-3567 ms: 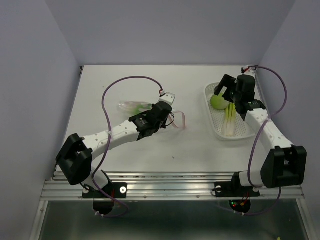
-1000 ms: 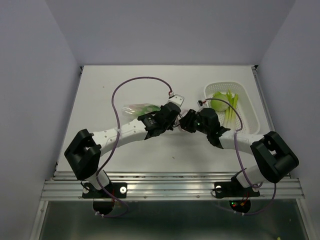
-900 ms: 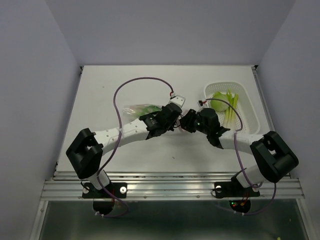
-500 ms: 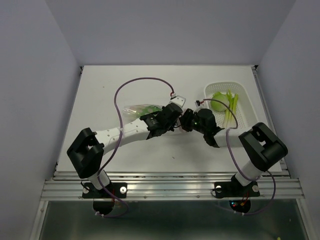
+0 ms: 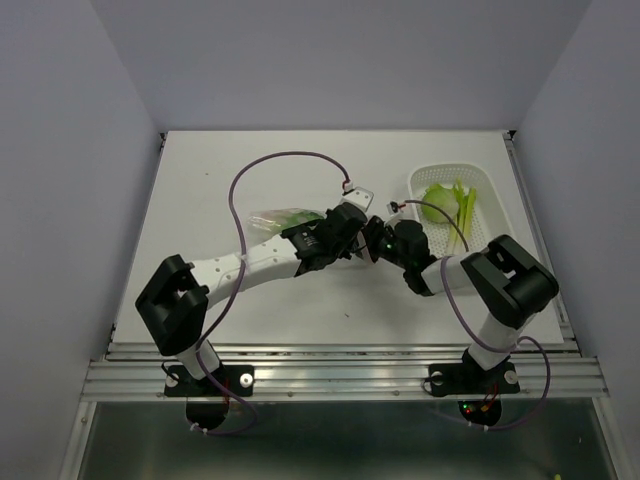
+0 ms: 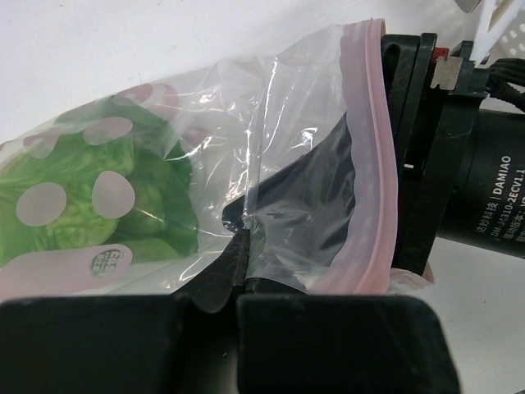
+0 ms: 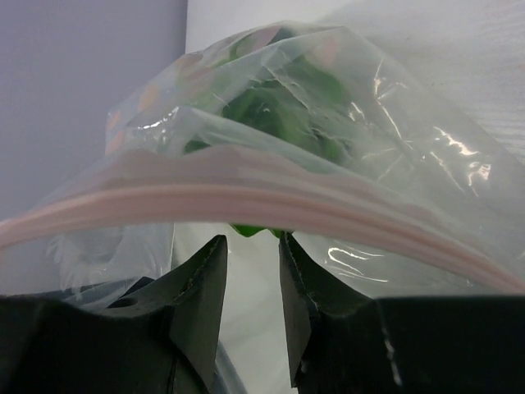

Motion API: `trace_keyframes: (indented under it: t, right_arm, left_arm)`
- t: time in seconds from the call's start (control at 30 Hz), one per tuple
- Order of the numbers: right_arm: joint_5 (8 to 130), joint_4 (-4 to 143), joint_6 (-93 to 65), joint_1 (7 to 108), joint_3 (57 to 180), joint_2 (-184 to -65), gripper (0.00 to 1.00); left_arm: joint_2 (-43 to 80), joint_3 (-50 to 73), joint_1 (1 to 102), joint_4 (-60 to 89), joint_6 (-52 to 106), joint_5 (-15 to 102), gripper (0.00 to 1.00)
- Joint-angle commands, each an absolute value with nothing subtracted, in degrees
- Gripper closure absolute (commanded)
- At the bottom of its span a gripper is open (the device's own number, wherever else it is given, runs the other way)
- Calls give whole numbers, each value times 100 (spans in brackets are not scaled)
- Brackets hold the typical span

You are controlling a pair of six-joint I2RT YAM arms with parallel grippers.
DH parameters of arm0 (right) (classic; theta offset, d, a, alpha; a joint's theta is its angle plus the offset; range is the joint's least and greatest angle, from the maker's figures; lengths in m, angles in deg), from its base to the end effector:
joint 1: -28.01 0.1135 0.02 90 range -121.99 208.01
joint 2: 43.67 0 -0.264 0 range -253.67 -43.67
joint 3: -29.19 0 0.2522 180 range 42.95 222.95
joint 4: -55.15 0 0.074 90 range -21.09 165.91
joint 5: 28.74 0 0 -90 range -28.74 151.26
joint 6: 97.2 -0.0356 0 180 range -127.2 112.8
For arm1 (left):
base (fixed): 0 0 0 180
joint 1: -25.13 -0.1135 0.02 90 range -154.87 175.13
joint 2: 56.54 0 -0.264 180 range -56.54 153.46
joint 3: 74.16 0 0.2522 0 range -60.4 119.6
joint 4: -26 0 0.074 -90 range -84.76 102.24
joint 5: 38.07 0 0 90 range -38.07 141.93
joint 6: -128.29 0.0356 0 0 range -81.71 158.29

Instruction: Open the zip-top bag and remove the fake food

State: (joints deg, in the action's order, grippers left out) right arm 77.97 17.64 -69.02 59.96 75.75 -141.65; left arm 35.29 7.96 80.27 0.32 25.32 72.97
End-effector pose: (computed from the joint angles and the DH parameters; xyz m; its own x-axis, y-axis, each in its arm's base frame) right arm 0.2651 0.1774 0.1518 -0.7518 0.5261 -0.3975 -0.1714 0.4262 0.8883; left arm 0.2188 -0.2917 0.2727 -0.4569 0.2895 -0.8411 0.5090 0.8605 0.0196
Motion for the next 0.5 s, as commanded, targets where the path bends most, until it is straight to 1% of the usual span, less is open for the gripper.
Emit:
trace_keyframes:
  t: [0.0, 0.47]
  right_arm:
    - [8103, 985, -7092, 6088, 7600, -14413, 62]
    - [8156, 1002, -6873, 6308, 8031, -14905, 60]
  left_arm:
    - [3557, 1132, 8068, 178, 2449, 7303, 100]
    - [3557, 1176, 8094, 310, 2476, 7048, 100]
